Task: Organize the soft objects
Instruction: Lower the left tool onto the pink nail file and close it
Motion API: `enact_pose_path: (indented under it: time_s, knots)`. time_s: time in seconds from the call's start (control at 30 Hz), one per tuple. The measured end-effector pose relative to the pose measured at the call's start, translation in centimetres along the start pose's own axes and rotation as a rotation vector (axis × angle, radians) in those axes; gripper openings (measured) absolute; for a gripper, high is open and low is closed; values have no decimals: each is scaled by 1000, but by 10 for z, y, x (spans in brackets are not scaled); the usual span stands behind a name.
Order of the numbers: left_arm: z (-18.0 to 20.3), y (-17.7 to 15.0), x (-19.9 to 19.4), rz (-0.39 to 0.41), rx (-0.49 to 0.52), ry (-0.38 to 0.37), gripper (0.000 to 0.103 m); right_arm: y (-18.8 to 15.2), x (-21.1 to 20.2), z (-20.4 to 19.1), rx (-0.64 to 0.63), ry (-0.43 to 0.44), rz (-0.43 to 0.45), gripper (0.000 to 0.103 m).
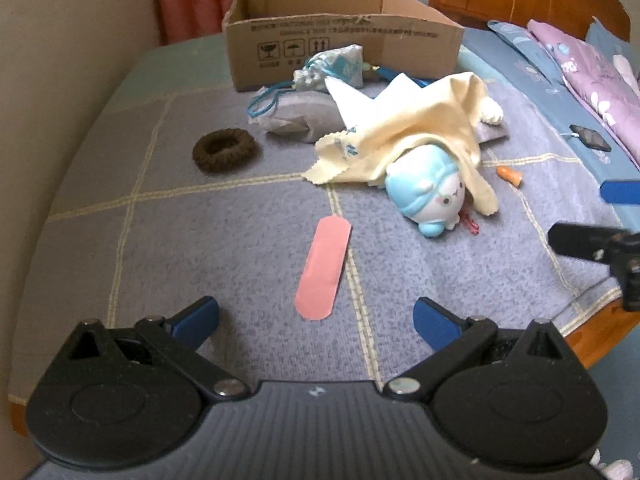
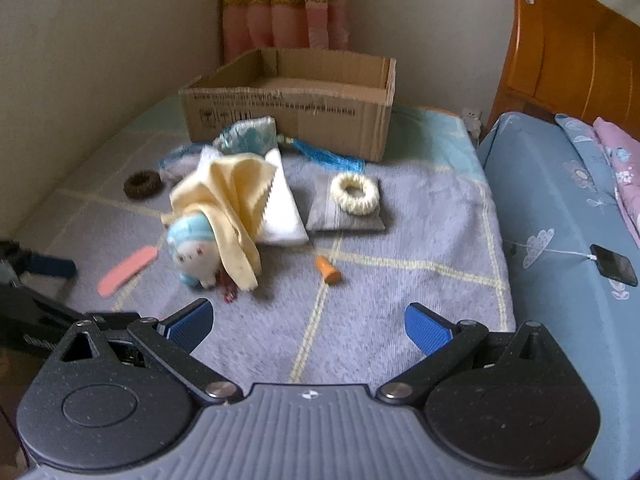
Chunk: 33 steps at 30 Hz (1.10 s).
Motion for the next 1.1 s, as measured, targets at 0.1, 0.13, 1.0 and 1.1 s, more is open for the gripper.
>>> enact_pose_path:
  time_s: [0.1, 0.13, 1.0, 1.1]
  knots:
    - [-1, -1, 0, 25, 20, -11, 103, -8, 13, 10, 28, 3, -35, 103]
    - [-1, -3, -2, 30, 31, -19, 103, -11, 17, 13, 42, 1, -44, 103]
    - [1, 20, -3, 106, 211, -81, 45, -13, 43, 6, -37, 9, -32, 103]
    - [1, 18, -3, 104, 225, -93, 39, -13, 42, 5, -40, 12, -31, 103]
Point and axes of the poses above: each gripper's, at about its wrist camera, not at the fingertips, and x roughly the way its jaws point, z to its right, y to its top, the point moved 5 cm from there along x, roughly the way its jaws point, and after that the axes turned 1 degree about y, right-handed, at the moved point
